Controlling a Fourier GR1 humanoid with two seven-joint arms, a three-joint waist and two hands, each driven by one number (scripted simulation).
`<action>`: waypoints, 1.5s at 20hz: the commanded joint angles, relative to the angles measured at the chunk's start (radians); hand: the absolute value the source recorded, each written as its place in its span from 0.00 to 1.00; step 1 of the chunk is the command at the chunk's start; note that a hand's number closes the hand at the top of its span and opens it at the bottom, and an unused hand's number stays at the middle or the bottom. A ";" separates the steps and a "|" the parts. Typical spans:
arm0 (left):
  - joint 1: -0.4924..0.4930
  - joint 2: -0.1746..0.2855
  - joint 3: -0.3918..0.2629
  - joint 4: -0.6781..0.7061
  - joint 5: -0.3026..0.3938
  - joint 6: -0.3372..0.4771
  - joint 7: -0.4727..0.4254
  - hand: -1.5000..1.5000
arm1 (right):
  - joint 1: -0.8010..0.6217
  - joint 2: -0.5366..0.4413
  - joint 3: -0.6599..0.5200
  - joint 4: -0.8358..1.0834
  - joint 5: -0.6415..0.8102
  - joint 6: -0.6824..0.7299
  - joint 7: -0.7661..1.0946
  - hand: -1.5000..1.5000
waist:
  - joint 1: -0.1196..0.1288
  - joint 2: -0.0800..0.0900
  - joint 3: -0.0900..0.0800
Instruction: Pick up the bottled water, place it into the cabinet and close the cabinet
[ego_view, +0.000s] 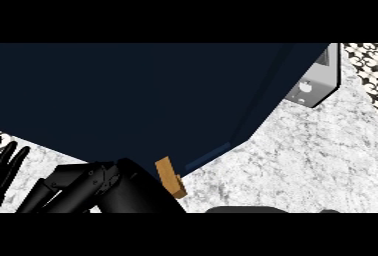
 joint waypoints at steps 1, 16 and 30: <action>-0.026 -0.010 0.011 -0.019 0.008 0.016 0.041 0.00 | -0.141 0.007 -0.092 0.151 -0.182 -0.017 -0.088 1.00 | -0.008 0.008 0.001; 0.087 -0.029 0.127 -0.075 -0.001 -0.040 0.073 0.00 | -0.103 -0.002 -0.268 0.510 -0.359 0.614 -0.187 1.00 | -0.036 0.004 0.002; 0.089 -0.046 0.165 -0.115 0.009 -0.021 0.124 0.00 | -0.100 -0.122 -0.385 0.723 -0.168 0.580 -0.361 1.00 | -0.039 0.009 0.002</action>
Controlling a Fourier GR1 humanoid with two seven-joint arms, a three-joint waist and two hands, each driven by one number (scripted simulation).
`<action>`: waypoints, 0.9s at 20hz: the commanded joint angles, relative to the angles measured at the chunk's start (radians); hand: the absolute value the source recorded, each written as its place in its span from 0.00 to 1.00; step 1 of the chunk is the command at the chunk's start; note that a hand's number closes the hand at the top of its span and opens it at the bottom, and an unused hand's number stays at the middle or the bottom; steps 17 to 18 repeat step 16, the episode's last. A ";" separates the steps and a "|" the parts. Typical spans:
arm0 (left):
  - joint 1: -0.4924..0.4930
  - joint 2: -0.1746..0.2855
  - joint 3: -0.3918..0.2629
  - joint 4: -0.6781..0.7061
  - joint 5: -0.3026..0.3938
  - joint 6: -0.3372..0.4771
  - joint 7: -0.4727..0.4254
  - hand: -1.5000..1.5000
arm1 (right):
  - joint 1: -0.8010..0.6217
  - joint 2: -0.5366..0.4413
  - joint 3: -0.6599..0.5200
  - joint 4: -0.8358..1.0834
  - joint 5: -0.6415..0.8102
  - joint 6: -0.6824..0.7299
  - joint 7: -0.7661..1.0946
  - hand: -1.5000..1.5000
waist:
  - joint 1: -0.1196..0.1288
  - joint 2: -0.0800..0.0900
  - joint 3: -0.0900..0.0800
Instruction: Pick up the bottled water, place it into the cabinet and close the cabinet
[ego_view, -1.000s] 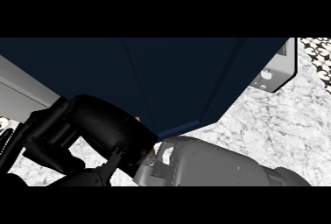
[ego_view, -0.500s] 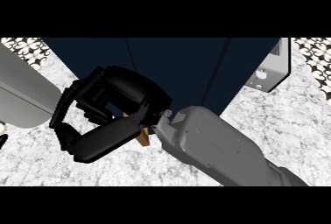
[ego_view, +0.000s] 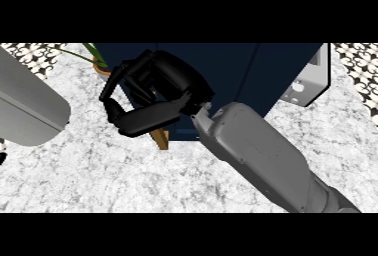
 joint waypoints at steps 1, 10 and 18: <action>-0.021 -0.007 -0.001 -0.016 -0.004 0.004 0.010 0.00 | -0.028 -0.086 -0.097 0.135 0.063 -0.056 -0.030 1.00 | -0.014 0.025 0.012; -0.030 -0.004 -0.007 -0.035 0.012 0.011 0.068 0.00 | -0.008 -0.124 -0.146 0.169 0.089 -0.056 -0.094 0.00 | -0.017 0.024 0.013; -0.043 -0.015 -0.017 -0.030 -0.004 -0.010 0.062 0.00 | -0.075 -0.134 -0.184 0.193 0.081 -0.050 -0.072 0.00 | -0.012 0.023 0.012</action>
